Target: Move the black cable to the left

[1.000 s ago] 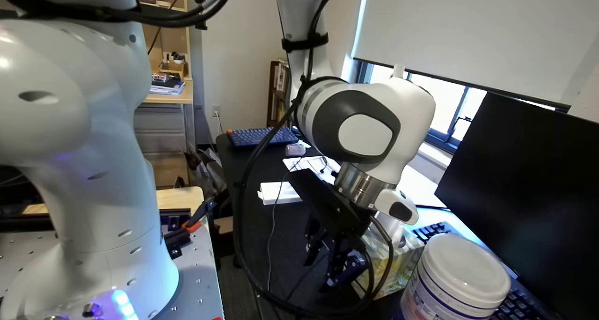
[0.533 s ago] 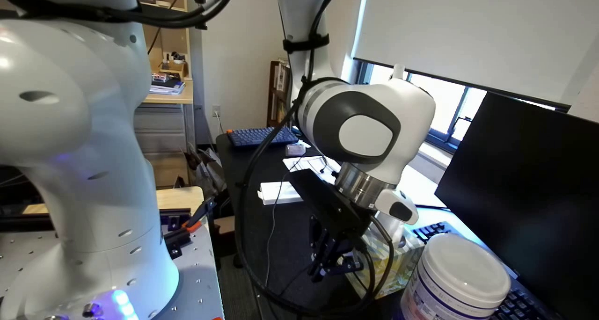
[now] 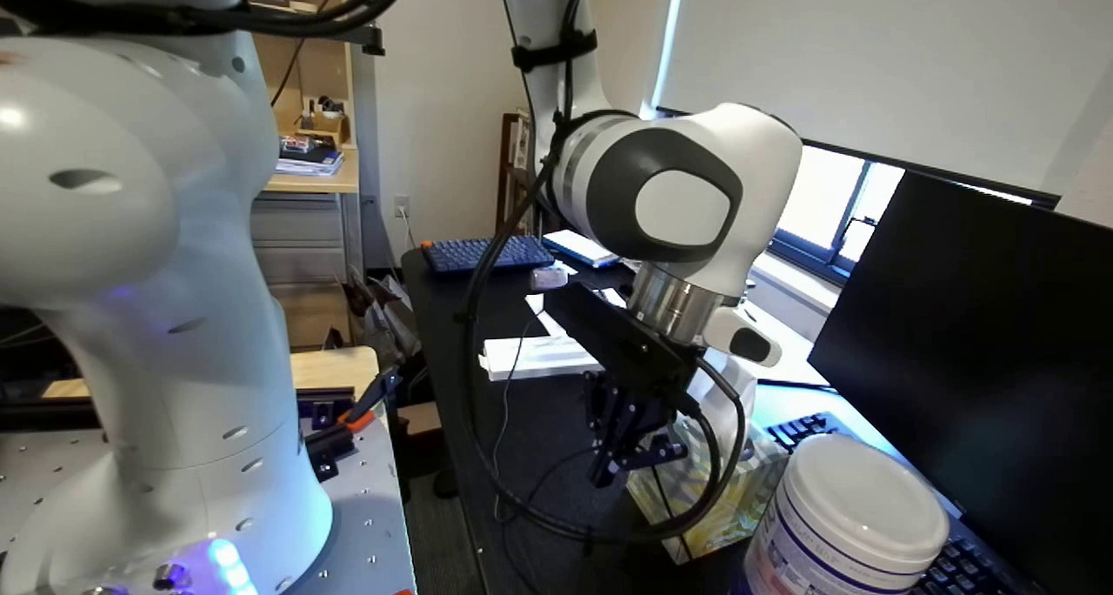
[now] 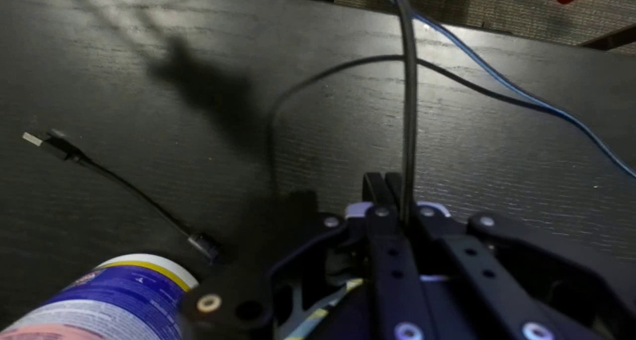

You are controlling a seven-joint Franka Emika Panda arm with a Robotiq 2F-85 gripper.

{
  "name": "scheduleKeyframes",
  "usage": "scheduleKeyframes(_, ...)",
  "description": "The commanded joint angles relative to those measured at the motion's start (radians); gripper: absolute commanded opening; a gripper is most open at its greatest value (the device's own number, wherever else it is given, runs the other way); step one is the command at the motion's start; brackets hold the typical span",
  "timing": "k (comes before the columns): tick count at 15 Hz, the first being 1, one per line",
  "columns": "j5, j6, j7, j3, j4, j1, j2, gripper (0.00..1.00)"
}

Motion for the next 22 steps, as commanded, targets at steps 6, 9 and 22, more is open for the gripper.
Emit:
scheduleKeyframes(6, 0.198, -0.182, -0.272, 0.089, 0.004, 0.19, -0.203, 0.04)
scheduleKeyframes(9, 0.273, -0.245, -0.29, 0.123, 0.0, 0.288, -0.293, 0.03)
scheduleKeyframes(22, 0.383, -0.118, -0.224, 0.218, -0.001, 0.535, -0.53, 0.03)
